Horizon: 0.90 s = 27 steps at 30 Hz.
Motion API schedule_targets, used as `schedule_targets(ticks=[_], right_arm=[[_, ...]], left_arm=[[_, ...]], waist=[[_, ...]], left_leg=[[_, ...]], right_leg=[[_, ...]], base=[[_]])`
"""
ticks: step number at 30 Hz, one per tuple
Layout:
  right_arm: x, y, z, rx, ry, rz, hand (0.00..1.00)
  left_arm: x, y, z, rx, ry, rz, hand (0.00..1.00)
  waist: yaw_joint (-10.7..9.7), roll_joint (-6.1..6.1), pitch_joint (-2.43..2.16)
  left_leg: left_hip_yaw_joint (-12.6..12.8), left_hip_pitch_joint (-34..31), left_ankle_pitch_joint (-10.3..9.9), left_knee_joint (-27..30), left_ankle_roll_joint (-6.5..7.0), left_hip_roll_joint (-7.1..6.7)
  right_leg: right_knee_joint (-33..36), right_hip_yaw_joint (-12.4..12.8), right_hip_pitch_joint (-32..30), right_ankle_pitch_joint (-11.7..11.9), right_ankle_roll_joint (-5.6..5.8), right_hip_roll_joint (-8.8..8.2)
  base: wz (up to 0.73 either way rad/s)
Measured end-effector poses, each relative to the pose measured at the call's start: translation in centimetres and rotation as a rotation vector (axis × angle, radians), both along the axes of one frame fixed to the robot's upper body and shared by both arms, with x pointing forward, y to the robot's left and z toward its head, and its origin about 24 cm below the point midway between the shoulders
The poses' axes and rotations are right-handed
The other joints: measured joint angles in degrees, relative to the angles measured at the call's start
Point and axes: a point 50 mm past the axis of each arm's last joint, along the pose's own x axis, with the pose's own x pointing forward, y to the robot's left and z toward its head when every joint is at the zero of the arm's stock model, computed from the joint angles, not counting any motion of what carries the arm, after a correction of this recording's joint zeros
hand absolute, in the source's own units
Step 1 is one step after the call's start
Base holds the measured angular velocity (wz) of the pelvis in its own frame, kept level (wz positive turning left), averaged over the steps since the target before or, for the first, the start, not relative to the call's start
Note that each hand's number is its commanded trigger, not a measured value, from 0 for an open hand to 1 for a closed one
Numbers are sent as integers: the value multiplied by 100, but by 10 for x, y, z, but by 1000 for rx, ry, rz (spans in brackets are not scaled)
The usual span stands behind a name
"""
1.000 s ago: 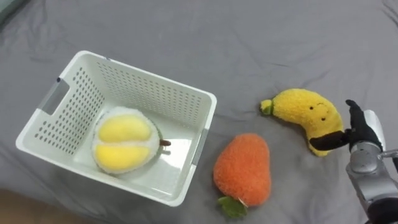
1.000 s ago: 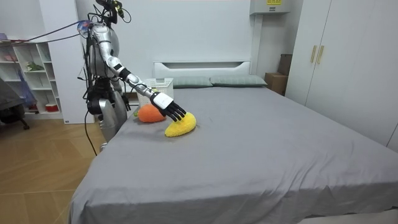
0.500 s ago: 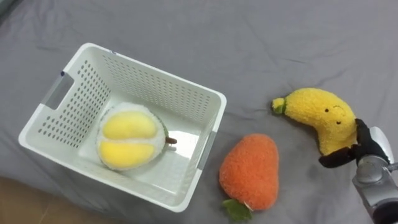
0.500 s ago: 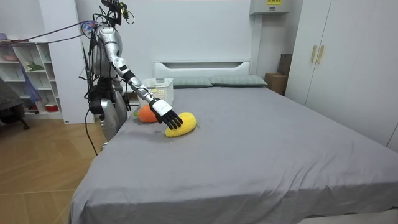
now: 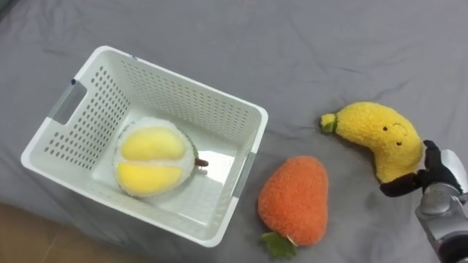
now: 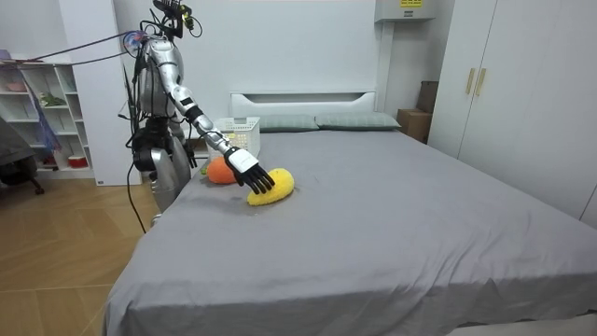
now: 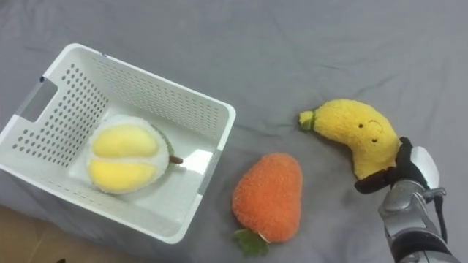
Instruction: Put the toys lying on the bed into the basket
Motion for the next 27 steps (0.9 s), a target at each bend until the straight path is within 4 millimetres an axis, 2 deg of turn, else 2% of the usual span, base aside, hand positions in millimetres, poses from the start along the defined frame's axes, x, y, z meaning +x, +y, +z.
schedule_targets(ticks=[7, 9, 17, 27], right_arm=[[2, -4, 5, 17, -72, -100, 0], [5, -5, 8, 26, -106, -128, 0], [12, -6, 19, 16, -221, -222, 0], [26, -4, 32, 68, -304, -253, 0]], left_arm=[[-8, -1, -4, 6, 38, -11, 0], [-8, 0, -4, 10, 39, -8, 0], [-8, -2, -4, 15, 35, 20, 0], [-6, -12, -6, 7, 51, -60, 0]], waist=[[-2, 76, 56], [11, 96, 60], [61, 160, 42], [119, 209, 42]], left_leg=[[-68, -53, 1, 13, -1, -11], [-67, -60, 1, 14, -1, -15], [-92, -79, 5, 29, -4, -20], [-196, -90, 54, 29, -17, -52]], right_leg=[[-17, -47, -18, -1, 1, -9], [-22, -40, -21, -1, 1, -8], [-21, -51, -29, -3, 1, -9], [-12, -147, -14, -26, -7, -35]], base=[[5], [0], [0], [6]])
